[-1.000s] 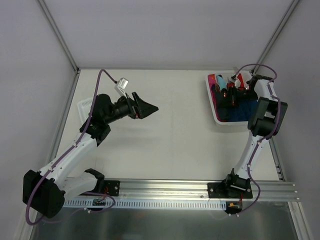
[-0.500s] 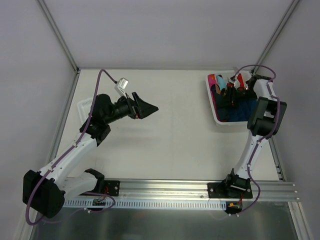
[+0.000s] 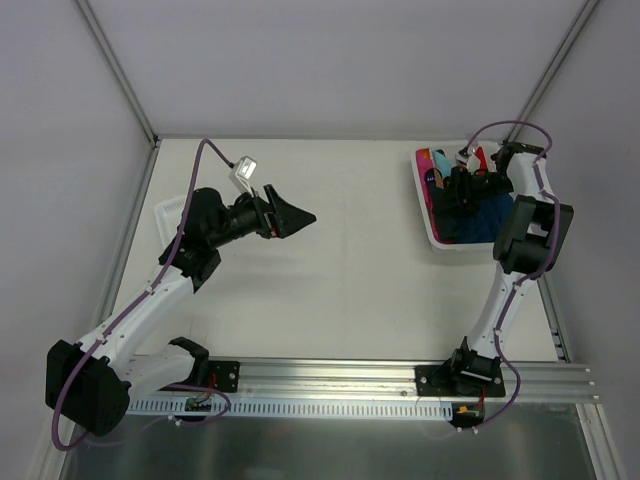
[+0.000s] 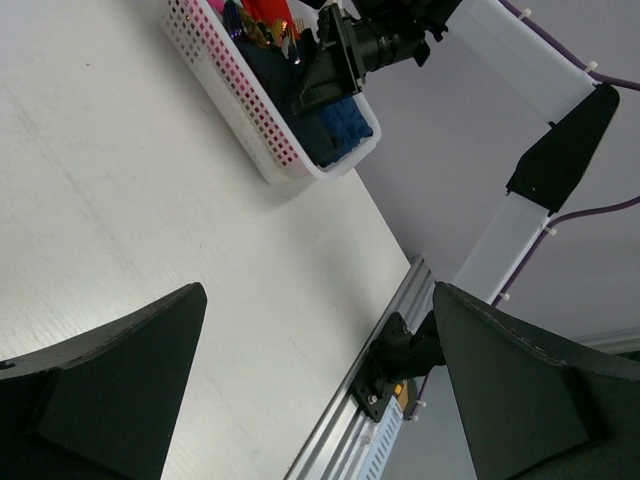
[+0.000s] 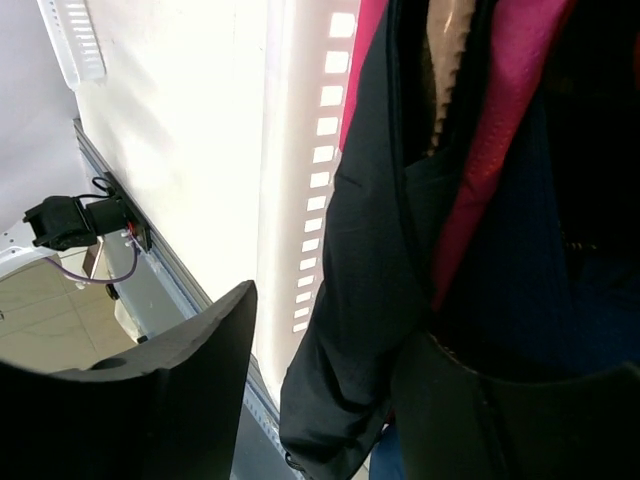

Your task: Place the utensils on the paper napkin and roll it up

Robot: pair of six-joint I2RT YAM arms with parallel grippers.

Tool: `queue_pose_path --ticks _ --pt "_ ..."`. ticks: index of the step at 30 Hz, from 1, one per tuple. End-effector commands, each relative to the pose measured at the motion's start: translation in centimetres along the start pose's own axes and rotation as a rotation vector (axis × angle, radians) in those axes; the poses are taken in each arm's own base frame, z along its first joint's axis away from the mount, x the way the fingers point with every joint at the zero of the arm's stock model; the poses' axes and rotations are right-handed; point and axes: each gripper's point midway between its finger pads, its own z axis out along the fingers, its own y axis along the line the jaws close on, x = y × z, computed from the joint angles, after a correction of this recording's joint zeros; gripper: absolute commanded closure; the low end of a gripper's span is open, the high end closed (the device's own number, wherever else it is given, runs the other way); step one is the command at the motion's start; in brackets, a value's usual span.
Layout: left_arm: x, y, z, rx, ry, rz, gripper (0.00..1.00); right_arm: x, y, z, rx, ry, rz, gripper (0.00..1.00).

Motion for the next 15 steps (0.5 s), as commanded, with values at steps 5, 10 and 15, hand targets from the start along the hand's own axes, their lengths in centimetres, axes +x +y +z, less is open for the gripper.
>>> queue_pose_path --ticks 5,10,15 --pt "-1.3 -0.6 -0.3 0.007 -0.029 0.049 0.01 -1.2 -3.8 -3.8 0.294 -0.009 -0.135 0.35" --pt "-1.2 -0.5 -0.3 0.003 -0.027 0.047 0.01 -1.7 -3.9 -4.4 0.306 -0.029 -0.129 0.27" --pt "-1.2 0.0 -0.5 -0.017 -0.028 0.043 0.01 -2.6 -4.0 -5.5 0.339 -0.054 -0.138 0.23"
